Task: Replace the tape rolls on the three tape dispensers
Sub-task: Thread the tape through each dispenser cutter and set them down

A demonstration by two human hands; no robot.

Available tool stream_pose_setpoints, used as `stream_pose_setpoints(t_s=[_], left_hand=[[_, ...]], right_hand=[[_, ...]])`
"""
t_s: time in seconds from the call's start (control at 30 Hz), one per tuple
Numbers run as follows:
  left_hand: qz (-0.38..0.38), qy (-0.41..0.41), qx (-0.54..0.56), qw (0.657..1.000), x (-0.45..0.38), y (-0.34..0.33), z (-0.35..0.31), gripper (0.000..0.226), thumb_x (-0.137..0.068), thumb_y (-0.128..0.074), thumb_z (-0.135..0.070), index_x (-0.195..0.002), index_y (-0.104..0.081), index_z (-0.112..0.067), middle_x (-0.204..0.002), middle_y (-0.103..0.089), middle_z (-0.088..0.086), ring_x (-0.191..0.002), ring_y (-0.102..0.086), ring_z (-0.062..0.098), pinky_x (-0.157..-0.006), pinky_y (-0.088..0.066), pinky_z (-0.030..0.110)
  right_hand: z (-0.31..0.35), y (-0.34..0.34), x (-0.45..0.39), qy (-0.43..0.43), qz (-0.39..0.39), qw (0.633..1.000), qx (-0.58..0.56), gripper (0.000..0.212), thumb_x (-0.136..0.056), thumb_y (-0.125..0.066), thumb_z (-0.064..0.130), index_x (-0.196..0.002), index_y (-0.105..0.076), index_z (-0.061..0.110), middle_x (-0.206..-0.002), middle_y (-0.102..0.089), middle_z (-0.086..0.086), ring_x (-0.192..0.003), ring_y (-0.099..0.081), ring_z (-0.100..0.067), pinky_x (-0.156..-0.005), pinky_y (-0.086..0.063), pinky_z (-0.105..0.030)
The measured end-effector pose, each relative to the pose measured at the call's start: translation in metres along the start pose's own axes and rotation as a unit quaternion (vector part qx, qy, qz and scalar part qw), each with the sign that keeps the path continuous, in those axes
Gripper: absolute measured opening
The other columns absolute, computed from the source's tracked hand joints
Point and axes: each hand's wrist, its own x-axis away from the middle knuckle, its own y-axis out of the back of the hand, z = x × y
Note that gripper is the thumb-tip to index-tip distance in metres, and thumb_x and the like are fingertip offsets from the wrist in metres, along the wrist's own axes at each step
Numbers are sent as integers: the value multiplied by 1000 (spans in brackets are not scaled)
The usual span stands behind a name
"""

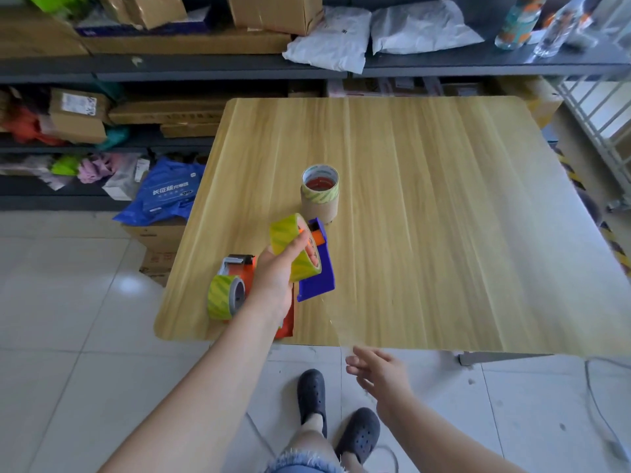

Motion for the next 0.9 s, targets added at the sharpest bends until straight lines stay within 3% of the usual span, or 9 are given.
stream_pose_setpoints(t_s=[0.13, 0.27, 0.33, 0.47, 0.57, 0.67, 0.77, 0.83, 0.9], left_hand=[[30, 8, -9, 999, 1, 3, 16, 6, -85, -62, -23, -86, -61, -18, -81, -68, 1, -78, -65, 14, -80, -52, 32], [76, -2, -44, 996, 2, 10, 34, 9, -87, -60, -13, -78, -62, -14, -62, -69, -4, -60, -66, 8, -62, -56, 23], [90, 4, -64, 994, 2, 16, 42, 3, -84, -62, -9, -86, -60, -9, -65, -70, -3, -61, -67, 10, -62, -56, 24], [108, 16, -100, 989, -3, 23, 52, 21, -81, -65, -3, -101, -58, -1, -78, -69, 5, -64, -68, 11, -64, -56, 25], [113, 37, -130, 984, -8, 28, 60, 40, -77, -70, -5, -112, -55, 4, -91, -68, 10, -77, -69, 17, -73, -57, 29], [132, 58, -156, 977, -15, 32, 67, 38, -74, -73, -3, -108, -56, -4, -95, -70, 9, -90, -67, 24, -87, -54, 38], [151, 72, -176, 970, -22, 36, 73, 35, -73, -74, -1, -99, -56, -15, -93, -71, 4, -88, -68, 17, -89, -53, 35], [152, 77, -181, 969, -26, 39, 76, 36, -72, -75, -2, -98, -56, -17, -94, -71, 4, -89, -68, 15, -89, -53, 34], [150, 79, -171, 971, -29, 41, 77, 35, -73, -75, -3, -100, -57, -17, -96, -71, 5, -91, -68, 17, -89, -53, 34]], right_hand=[[-15, -2, 1, -50, 23, 997, 50, 7, -84, -65, 19, -79, -64, 14, -80, -71, -2, -81, -67, -18, -80, -34, -35], [-24, -4, 1, -93, 23, 992, 80, 14, -82, -68, 16, -92, -69, 7, -84, -70, -5, -83, -65, -16, -87, -32, -39], [-26, -7, 1, -91, 21, 992, 88, 12, -81, -68, 12, -90, -69, 4, -79, -70, -7, -79, -66, -17, -86, -33, -37], [-31, -12, -1, -99, 20, 990, 103, 3, -81, -65, 7, -80, -68, 7, -70, -68, -8, -69, -66, -17, -79, -32, -33], [-30, -17, -5, -89, 28, 987, 129, 7, -82, -65, 6, -76, -65, 8, -68, -66, -6, -65, -63, -17, -64, -30, -27], [-27, -21, -10, -82, 21, 986, 146, 11, -81, -67, -2, -74, -60, 2, -66, -62, -11, -54, -60, -16, -47, -38, -18], [-23, -26, -15, -81, 16, 978, 191, 10, -79, -66, -8, -81, -58, -3, -65, -60, -13, -36, -58, -9, -33, -38, -10], [-22, -29, -20, -95, 19, 972, 216, 12, -79, -64, -10, -83, -56, -1, -66, -60, -11, -37, -59, -9, -33, -38, -13], [-20, -32, -22, -120, 24, 962, 243, 8, -84, -60, -2, -85, -56, 4, -68, -63, -7, -47, -60, -12, -43, -40, -17]])
